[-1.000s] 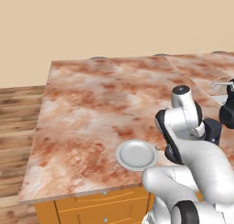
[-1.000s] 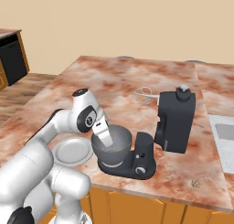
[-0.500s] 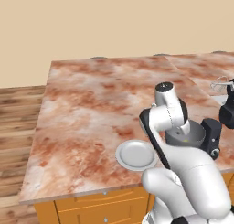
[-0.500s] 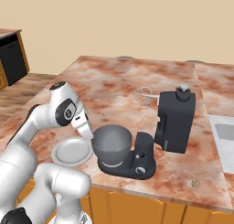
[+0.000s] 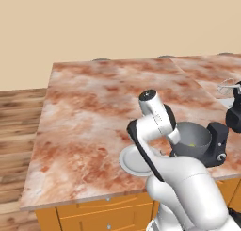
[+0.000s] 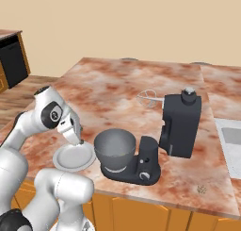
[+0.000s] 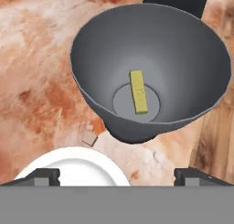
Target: Add butter and sugar cubes to the stand mixer bowl and then turn on the stand mixer to begin making frosting.
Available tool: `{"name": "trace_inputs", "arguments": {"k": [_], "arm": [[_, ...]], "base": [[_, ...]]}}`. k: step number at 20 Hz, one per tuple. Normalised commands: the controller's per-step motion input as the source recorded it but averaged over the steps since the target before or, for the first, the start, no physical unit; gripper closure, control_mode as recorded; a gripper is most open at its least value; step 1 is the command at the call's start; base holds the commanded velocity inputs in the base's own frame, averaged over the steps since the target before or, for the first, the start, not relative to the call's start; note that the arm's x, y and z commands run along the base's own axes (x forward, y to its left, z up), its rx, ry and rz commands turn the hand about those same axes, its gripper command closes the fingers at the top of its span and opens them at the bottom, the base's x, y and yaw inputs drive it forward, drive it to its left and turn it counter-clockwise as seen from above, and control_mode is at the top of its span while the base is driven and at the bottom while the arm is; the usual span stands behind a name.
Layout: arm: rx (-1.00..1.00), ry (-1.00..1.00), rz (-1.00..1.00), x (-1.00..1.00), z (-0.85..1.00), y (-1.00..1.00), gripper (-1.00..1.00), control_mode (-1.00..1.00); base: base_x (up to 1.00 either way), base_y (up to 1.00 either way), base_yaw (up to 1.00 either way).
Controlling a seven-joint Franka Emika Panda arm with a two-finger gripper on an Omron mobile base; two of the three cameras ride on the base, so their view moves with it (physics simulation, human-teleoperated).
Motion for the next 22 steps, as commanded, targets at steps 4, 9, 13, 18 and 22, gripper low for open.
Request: {"name": "trace_inputs", "arguments": {"k": [4, 9, 13, 18, 22], "arm": [[-0.12, -0.06, -0.12, 0.01, -0.34, 0.00, -1.00, -1.00], [-0.07, -0.03, -0.14, 0.12, -0.23, 0.00, -1.00, -1.00], [0.00, -0.01, -0.12, 0.11, -0.12, 0.00, -1.00, -1.00], [0.00, 0.00, -0.10, 0.18, -0.09, 0.05, -1.00, -1.00], [0.00, 0.00, -0.03, 0.07, -0.10, 0.00, -1.00, -1.00]], "base": [[0.00, 0.00, 0.00], [0.00, 0.00, 0.00], [0.00, 0.00, 0.00], [0.00, 0.00, 0.00], [0.00, 0.00, 0.00]]}}
